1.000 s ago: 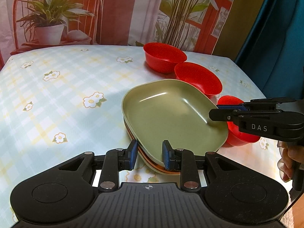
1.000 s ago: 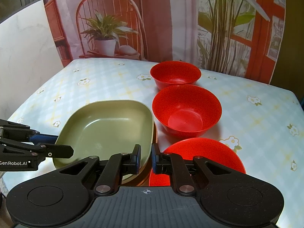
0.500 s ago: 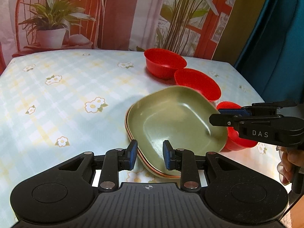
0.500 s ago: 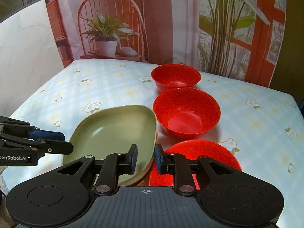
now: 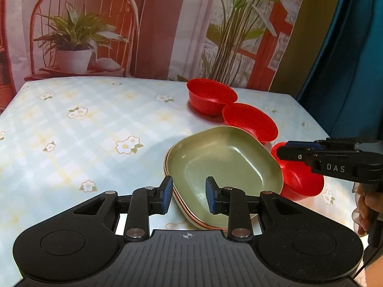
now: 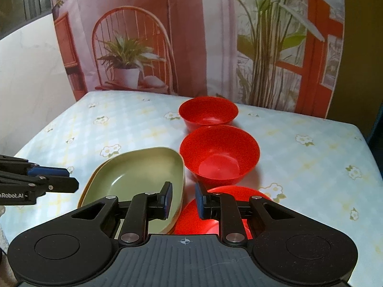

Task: Organize plates and bowls
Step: 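Open the left gripper and withdraw it from the plate stack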

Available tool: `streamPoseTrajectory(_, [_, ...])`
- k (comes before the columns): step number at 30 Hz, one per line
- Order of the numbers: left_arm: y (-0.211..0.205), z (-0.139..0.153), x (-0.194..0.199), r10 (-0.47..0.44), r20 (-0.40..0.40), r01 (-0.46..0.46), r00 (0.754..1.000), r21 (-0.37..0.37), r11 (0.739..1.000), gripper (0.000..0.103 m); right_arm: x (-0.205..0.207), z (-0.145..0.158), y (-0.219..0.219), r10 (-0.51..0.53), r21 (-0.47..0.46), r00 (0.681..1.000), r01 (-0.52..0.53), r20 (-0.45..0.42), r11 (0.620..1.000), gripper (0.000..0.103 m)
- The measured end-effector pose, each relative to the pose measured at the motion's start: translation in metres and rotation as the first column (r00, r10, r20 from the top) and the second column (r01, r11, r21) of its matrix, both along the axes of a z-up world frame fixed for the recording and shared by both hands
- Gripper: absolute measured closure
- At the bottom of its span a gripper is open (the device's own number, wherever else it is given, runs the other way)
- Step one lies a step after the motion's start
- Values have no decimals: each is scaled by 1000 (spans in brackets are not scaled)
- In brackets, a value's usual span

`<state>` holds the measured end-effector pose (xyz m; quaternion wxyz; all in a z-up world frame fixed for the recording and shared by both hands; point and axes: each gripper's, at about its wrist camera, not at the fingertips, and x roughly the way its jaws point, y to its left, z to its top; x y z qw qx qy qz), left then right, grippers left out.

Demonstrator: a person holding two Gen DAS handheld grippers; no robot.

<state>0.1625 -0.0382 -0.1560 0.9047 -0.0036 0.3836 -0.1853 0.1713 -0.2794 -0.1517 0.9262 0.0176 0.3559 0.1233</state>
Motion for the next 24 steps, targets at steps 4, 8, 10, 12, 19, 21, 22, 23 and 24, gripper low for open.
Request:
streamPoseTrajectory(4, [2,-2,-1,9,-3,-9,1000,-7,1000,64,-4,-4,-4,-7,5,1000,7,1,1000,84])
streamPoseTrajectory(8, [0,-5,0,0,-15,0,1000,-11,1000,64,-2,-6,-1,15,-5,1000,-15,-7,1000,90])
streamPoseTrajectory(10, [-1,-6,1,-7,-18,6,1000,-10,1000,64,1,-6,1,17,-7,1000,-17,-7,1000,92])
streamPoseTrajectory(12, [0,-7,1,-8,-20,8,1000,-10,1000,64,4,-7,3,18,-2,1000,-18,-10,1000,94])
streamPoseTrajectory(19, [3,-10,2,-2,-29,2,1000,-20,1000,64,7,-14,13,26,-27,999,-27,-30,999,99])
streamPoseTrajectory(21, [2,-10,2,-7,-29,6,1000,-20,1000,64,7,-14,13,25,-29,999,-26,-32,999,99])
streamPoseTrajectory(22, [2,-10,3,-8,-29,8,1000,-21,1000,64,7,-15,14,28,-36,999,-29,-34,999,99])
streamPoseTrajectory(23, [2,-10,3,-8,-30,8,1000,-21,1000,64,7,-16,15,32,-46,999,-34,-38,998,99])
streamPoseTrajectory(24, [2,-10,3,-8,-30,7,1000,-21,1000,64,7,-17,16,38,-52,998,-40,-46,998,99])
